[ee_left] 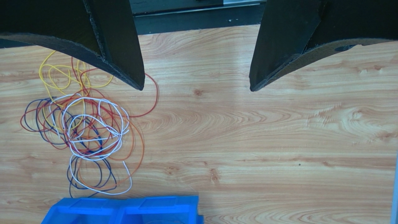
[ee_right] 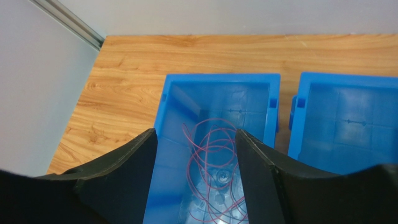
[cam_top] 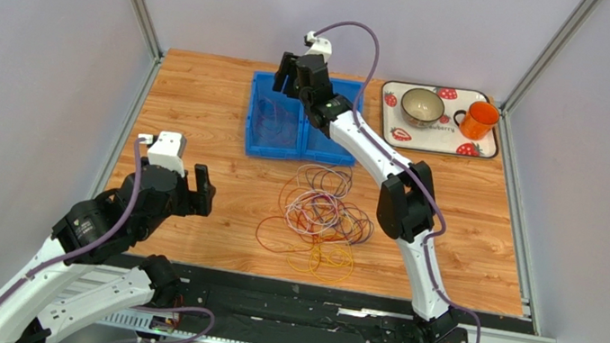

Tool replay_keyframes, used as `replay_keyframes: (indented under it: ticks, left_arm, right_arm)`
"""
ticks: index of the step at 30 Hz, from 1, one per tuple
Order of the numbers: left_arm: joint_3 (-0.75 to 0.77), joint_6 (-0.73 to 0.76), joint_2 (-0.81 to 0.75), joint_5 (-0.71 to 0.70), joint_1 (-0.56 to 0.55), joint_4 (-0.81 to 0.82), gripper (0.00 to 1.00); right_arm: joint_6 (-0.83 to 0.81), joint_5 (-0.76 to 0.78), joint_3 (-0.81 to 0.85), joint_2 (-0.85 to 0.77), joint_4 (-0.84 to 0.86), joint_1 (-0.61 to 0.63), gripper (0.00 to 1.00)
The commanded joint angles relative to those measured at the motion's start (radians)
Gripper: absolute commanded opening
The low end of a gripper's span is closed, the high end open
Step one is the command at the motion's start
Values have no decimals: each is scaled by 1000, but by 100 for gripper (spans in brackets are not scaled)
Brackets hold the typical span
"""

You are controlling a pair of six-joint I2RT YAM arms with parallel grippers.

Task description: Untangle the cables

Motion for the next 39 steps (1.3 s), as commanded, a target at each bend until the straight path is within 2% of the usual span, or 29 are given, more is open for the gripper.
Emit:
replay_keyframes:
  ticks: [1, 8, 11, 20, 23, 27, 32, 39]
  left_arm:
    - [-7, 13, 7, 2, 5, 29, 90]
    - [-5, 13, 22, 6, 4, 27, 90]
    - [-8, 21, 33, 24, 4, 32, 90]
    - [-40, 33, 100, 163, 4, 106, 91]
    - [-59, 15, 161, 251, 4, 167, 89]
    - [-80, -2, 281, 344, -17, 310, 82]
    - [-57, 5, 457, 282, -106, 420, 81]
    - [-2, 1, 686, 300, -143, 558, 78]
  right_arm:
    - [61, -59, -17, -71, -36, -4, 67]
    - [37, -131, -96, -173, -90, -3, 68]
    - [8, -115, -205, -279, -115, -3, 72]
    - [2, 103, -716, -716, -156, -4, 75]
    - [66, 143, -848, -818, -214, -20, 75]
    - [143, 80, -1019, -916, -237, -53, 74]
    - [181, 47, -1208, -1025, -227, -52, 73]
    - [198, 39, -1336, -1124, -230, -53, 72]
